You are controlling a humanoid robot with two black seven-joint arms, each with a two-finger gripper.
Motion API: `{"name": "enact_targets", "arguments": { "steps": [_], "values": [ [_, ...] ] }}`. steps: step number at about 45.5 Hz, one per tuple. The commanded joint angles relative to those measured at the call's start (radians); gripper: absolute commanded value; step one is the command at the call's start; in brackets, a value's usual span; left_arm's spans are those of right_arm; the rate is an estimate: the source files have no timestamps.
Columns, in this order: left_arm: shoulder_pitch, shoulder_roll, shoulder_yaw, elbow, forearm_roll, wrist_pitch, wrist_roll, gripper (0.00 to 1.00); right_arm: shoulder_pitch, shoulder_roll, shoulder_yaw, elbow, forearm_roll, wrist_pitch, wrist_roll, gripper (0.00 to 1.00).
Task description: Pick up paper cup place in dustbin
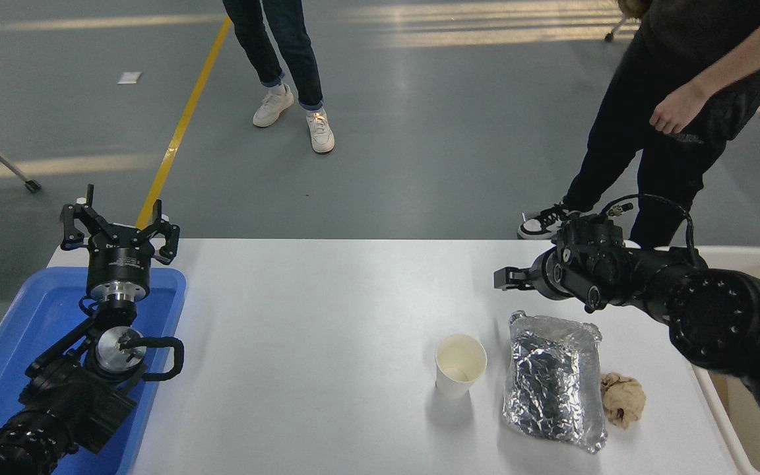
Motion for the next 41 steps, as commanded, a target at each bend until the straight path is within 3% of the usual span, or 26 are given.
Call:
{"name": "enact_targets", "arguments": {
  "steps": [1,10,20,41],
  "values": [
    [0.0,0.002,0.002,0.0,0.0,0.0,0.0,0.99,0.363,-0.158,-0.011,0.501,-0.012,0.039,-0.002,1.0],
    [0.0,0.002,0.002,0.0,0.0,0.0,0.0,0.99,0.533,-0.218,-0.035,0.687,-0.006,0.129,0.001,1.0],
    [0.0,0.002,0.002,0.0,0.0,0.002,-0.002,0.99,0.734,-0.36,-0.035,0.906,0.005,0.279,0.003,1.0],
    [0.0,0.002,0.002,0.0,0.0,0.002,-0.002,0.99,1.018,-0.373,-0.236,1.09,0.097,0.336,0.004,1.0]
  ]
}}
